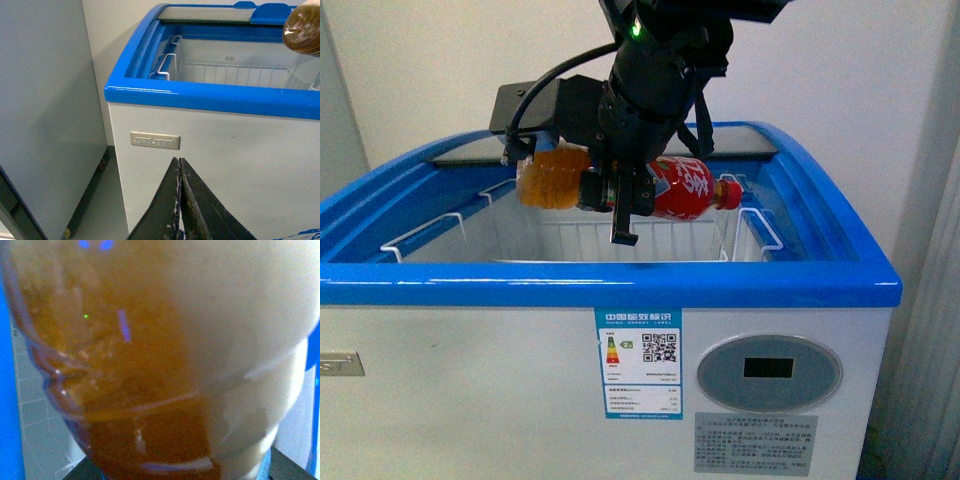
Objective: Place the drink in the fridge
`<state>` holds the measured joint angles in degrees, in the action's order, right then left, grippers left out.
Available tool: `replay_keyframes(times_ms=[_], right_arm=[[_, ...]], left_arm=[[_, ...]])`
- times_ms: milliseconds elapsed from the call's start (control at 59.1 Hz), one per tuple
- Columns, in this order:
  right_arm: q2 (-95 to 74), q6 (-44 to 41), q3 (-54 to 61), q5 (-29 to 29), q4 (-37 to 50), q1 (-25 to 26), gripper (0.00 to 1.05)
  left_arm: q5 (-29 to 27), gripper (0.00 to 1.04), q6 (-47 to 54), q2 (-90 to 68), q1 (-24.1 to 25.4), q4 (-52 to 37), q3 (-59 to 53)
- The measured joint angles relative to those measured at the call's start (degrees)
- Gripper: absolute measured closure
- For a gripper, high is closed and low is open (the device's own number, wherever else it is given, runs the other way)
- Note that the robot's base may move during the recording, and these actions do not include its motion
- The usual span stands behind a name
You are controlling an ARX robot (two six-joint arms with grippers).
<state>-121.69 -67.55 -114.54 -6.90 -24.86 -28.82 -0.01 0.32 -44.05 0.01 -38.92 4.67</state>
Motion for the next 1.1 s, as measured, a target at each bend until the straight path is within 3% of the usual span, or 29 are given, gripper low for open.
replay_keyframes(times_ms=[322,643,1033,1101], right_arm=[[-5.0,-0.1,-2.1,-2.5,4.2,-0.2,0.65],[-17.9,4.3,-18.0,-6.6,3.0,0.1,0.65],[-23.7,4.9,-14.0,-8.5,7.4,0.1,0.65],[-23.4,4.8,-12.5,-8.5,8.5,0.2,0.53]], left_arm=[[0.0,1.02,0.0,6.7,0.0,3.0,-3.8],[0.0,1.02,-0.1,17.6,0.0,12.7,-3.8],[0.0,1.02,-0.1,27.2,0.0,22.0,-3.8],[0.0,1.02,-0.1,28.5,0.0,23.4,-3.8]])
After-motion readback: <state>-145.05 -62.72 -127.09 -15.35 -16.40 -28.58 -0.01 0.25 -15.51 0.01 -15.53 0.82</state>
